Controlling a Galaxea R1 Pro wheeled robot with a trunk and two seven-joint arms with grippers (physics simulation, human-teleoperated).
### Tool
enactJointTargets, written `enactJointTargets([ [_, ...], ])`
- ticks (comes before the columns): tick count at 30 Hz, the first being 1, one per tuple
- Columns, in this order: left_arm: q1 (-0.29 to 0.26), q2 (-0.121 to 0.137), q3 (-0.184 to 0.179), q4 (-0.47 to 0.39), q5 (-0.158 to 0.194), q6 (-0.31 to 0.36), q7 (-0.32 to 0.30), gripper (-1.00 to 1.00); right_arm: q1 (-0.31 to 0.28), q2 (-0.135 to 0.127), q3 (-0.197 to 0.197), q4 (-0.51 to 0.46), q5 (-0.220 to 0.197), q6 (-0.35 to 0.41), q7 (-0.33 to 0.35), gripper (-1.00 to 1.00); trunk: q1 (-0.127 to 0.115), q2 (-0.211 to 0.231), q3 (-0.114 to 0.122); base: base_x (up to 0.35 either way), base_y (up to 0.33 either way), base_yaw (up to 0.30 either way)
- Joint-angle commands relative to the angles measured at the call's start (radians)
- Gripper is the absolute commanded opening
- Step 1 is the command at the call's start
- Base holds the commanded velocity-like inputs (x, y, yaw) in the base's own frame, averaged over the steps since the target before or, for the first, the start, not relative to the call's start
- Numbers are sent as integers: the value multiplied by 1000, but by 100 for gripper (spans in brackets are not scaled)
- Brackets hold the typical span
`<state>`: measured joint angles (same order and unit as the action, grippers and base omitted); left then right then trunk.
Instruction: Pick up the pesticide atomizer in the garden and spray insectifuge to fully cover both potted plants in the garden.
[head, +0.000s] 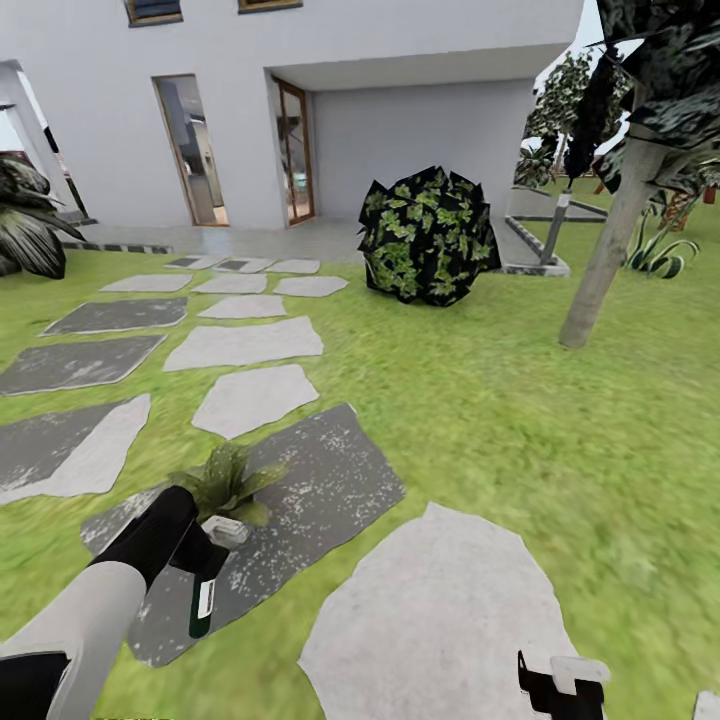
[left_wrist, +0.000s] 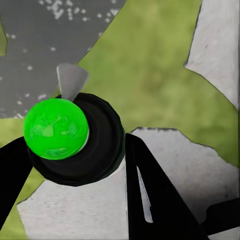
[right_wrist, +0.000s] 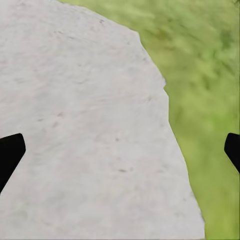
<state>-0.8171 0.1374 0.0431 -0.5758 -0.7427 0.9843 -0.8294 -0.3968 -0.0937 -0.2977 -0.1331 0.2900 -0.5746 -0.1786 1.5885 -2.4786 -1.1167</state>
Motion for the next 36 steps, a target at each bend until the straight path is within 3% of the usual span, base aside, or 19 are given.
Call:
enactJointTargets([
  [1,-1,-1,2,1,-10,4,-10,-100,-1,0,-5,1,11,-2,-4,100,0,0,-1,198,-225,276],
  [13,-2,1,7,2,-10,5,-10,-100,-1,0,-5,1,11,-2,-4,100,0,0,-1,197,-79,273],
  [21,-17,-3,2,9,-6,15,-14,-100,-1,0,-5,1,11,-2,-4,100,0,0,-1,5,0,41],
  [22,-44,-9,0,13,-5,17,-15,-100,-1,0,-5,1,11,-2,-4,100,0,0,-1,0,0,0],
  [26,-84,-10,-56,16,-4,25,-31,-100,-1,0,-5,1,11,-2,-5,100,0,0,-1,0,0,0],
  [30,-102,2,-157,16,-5,26,-142,-100,-1,0,-5,1,11,-2,-5,100,0,0,-1,0,0,0],
  [36,-96,0,-256,83,-5,23,-169,-100,-1,-1,-5,1,11,-2,-5,100,0,0,-1,0,0,0],
])
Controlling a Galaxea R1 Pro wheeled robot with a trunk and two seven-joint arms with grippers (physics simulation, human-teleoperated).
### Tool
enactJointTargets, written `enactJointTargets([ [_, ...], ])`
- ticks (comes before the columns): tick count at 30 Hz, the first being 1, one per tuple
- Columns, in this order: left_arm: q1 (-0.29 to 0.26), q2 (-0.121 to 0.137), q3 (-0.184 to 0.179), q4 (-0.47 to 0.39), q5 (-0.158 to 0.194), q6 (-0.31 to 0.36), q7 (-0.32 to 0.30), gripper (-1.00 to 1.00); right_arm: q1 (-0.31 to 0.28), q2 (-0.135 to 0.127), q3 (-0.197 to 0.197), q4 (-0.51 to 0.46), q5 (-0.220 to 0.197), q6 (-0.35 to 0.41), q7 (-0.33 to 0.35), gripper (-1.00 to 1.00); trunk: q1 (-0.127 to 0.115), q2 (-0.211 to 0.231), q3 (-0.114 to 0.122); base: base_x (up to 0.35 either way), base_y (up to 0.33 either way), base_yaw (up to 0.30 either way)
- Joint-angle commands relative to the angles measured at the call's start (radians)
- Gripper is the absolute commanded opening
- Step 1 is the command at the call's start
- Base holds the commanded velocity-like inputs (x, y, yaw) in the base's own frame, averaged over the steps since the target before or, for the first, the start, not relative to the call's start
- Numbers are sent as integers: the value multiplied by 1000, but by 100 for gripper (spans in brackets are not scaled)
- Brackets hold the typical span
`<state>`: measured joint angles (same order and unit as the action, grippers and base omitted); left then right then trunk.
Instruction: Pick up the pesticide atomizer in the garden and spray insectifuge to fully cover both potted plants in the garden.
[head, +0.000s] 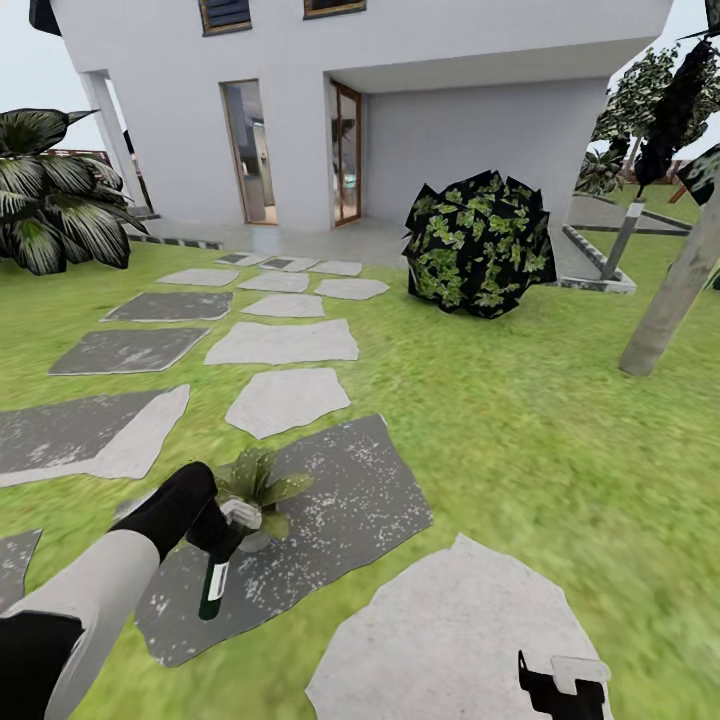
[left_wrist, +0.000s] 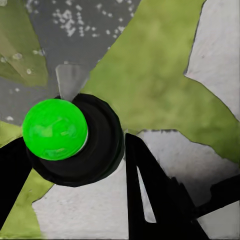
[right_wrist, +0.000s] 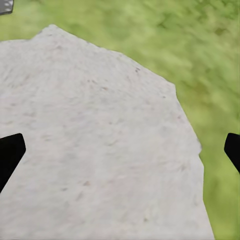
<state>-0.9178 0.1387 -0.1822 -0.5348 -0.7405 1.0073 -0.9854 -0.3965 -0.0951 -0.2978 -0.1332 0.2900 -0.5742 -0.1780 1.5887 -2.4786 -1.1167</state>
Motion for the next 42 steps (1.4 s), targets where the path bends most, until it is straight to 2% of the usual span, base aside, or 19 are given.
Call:
enactJointTargets([
  [1,6,-2,-33,46,-7,0,-13,-100,-1,0,-4,1,11,-3,-6,100,0,0,-1,0,0,0],
  [7,12,3,-38,54,-8,-5,-13,-100,-1,0,-4,1,11,-3,-6,100,0,0,-1,34,0,0],
  [18,11,-1,-39,53,-8,-7,-14,-100,-1,0,-4,1,11,-3,-6,100,0,0,-1,300,0,0],
  [27,9,5,-42,53,-10,-12,-20,-100,-1,0,-4,1,11,-3,-6,100,0,0,-1,36,0,0],
  [28,9,5,-55,53,-10,-13,-25,-100,-1,0,-4,1,11,-3,-6,100,0,0,-1,0,0,0],
  [30,9,8,-117,54,-9,-13,-55,-100,-1,0,-4,1,11,-3,-6,100,0,0,-1,0,0,0],
  [34,6,11,-252,49,-14,-15,-202,-100,-1,0,-4,1,11,-3,-6,100,0,0,-1,0,0,0],
  [36,6,12,-283,44,-14,-19,-241,-100,-1,0,-4,1,11,-3,-6,100,0,0,-1,0,0,0],
  [39,9,18,-295,48,-16,-64,-256,-100,-1,0,-4,1,11,-3,-6,100,0,0,-1,0,0,0],
  [42,11,46,-296,52,-14,-116,-261,-100,-1,0,-4,1,11,-3,-6,100,0,0,-1,0,0,0],
])
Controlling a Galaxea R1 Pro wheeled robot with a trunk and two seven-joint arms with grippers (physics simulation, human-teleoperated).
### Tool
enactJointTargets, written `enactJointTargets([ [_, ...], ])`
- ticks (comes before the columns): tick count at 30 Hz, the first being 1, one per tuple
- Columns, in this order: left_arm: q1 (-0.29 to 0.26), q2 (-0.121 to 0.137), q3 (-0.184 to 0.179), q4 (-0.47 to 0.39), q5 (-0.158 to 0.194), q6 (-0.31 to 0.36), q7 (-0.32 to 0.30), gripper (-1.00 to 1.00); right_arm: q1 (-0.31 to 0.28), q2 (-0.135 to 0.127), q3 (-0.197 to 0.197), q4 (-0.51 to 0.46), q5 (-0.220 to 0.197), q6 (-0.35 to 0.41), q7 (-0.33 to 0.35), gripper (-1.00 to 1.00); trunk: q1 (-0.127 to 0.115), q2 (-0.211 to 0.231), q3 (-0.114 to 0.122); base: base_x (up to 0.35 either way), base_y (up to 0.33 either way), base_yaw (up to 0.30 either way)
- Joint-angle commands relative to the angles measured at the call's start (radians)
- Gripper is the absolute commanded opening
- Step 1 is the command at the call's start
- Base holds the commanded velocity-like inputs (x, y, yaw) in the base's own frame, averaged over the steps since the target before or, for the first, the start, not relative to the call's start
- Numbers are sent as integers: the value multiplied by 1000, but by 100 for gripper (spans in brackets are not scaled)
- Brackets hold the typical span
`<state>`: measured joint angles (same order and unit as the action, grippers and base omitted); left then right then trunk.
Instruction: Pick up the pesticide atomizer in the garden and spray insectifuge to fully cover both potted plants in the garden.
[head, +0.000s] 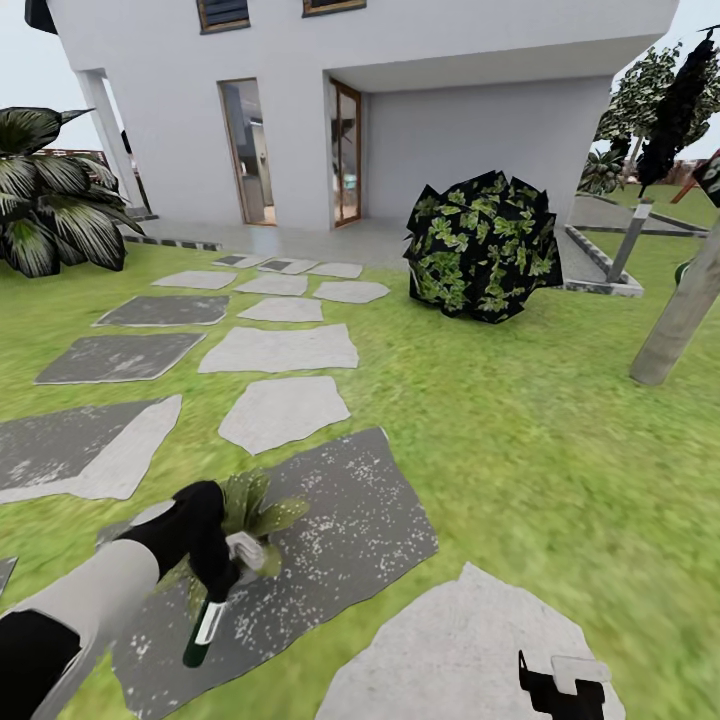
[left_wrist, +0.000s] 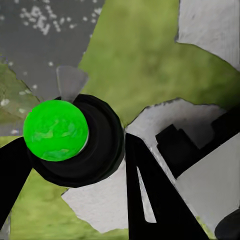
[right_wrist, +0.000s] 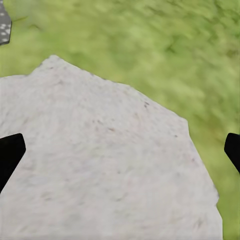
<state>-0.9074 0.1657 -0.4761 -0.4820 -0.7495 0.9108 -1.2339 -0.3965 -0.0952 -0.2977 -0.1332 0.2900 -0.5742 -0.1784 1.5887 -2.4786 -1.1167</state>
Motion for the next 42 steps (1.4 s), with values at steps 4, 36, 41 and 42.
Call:
enactJointTargets([
  [4,4,62,1,0,0,-35,-14,-100,-1,0,-4,1,11,-3,-6,100,0,0,-1,0,0,0],
  [36,5,38,4,-6,6,-28,-16,-100,-1,0,-4,1,11,-3,-6,100,0,0,-1,-56,104,-40],
  [41,-8,35,2,-16,8,-25,-32,-100,-1,0,-4,1,11,-3,-6,100,0,0,-1,161,223,0],
  [42,-13,33,-2,-17,-1,-29,-94,-100,-1,0,-4,1,11,-3,-6,100,0,0,-1,23,26,0],
])
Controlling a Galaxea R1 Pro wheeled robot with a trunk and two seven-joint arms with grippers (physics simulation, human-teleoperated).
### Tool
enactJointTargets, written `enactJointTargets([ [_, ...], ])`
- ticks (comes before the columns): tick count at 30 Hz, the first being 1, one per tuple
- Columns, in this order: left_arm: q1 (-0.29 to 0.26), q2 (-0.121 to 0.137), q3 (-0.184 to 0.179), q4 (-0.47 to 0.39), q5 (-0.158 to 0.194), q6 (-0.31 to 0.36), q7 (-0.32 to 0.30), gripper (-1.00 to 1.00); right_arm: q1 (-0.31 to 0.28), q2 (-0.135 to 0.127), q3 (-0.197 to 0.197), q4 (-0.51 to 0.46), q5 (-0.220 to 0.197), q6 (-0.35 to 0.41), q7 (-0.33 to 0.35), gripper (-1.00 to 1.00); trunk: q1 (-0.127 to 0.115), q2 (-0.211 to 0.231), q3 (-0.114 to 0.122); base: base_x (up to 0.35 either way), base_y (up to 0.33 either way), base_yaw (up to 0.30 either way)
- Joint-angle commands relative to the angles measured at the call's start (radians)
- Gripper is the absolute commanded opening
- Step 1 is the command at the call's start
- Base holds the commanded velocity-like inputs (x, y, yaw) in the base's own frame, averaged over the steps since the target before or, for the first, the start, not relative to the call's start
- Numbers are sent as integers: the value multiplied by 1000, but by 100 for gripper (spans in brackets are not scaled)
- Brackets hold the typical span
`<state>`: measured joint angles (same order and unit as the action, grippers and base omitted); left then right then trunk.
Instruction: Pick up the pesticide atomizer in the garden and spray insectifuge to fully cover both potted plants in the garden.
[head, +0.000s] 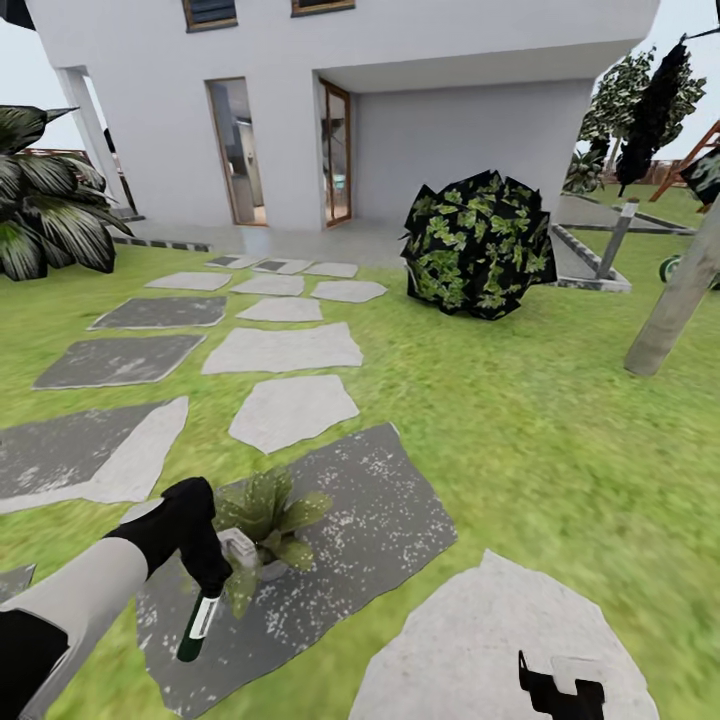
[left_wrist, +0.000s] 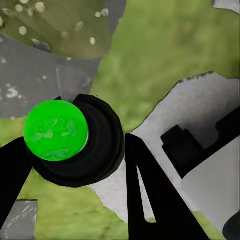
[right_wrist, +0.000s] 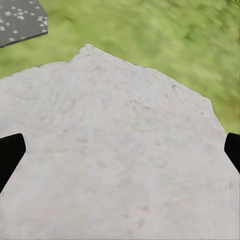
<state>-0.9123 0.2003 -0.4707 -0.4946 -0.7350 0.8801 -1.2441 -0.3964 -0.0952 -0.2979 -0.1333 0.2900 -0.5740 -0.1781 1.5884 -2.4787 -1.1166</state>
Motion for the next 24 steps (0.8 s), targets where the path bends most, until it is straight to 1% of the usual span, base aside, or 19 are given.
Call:
enactJointTargets([
  [1,-17,-3,-9,-6,-18,0,-108,-100,-1,0,-4,1,11,-3,-6,100,0,0,-1,12,13,0],
  [3,-43,-3,-10,-9,-20,-1,-128,-100,-1,-1,-4,1,11,-3,-6,100,0,0,-1,5,5,0],
  [5,-56,0,-11,-10,-20,-1,-134,-100,-1,-1,-4,1,11,-3,-6,100,0,0,-1,1,1,0],
  [12,-62,4,-12,-11,-20,-3,-143,-100,-1,-1,-4,1,11,-3,-6,100,0,0,-1,0,0,0],
  [16,-75,5,-13,-10,-20,-4,-144,-100,-1,0,-4,1,11,-3,-6,100,0,0,-1,26,13,0],
  [22,-77,5,-13,-11,-21,-4,-144,-100,-1,0,-4,0,9,-3,-6,100,0,0,-1,221,186,0],
  [24,-77,0,-13,-11,-21,-4,-144,-100,-1,0,-4,1,9,-3,-6,100,0,0,-1,161,284,-66],
])
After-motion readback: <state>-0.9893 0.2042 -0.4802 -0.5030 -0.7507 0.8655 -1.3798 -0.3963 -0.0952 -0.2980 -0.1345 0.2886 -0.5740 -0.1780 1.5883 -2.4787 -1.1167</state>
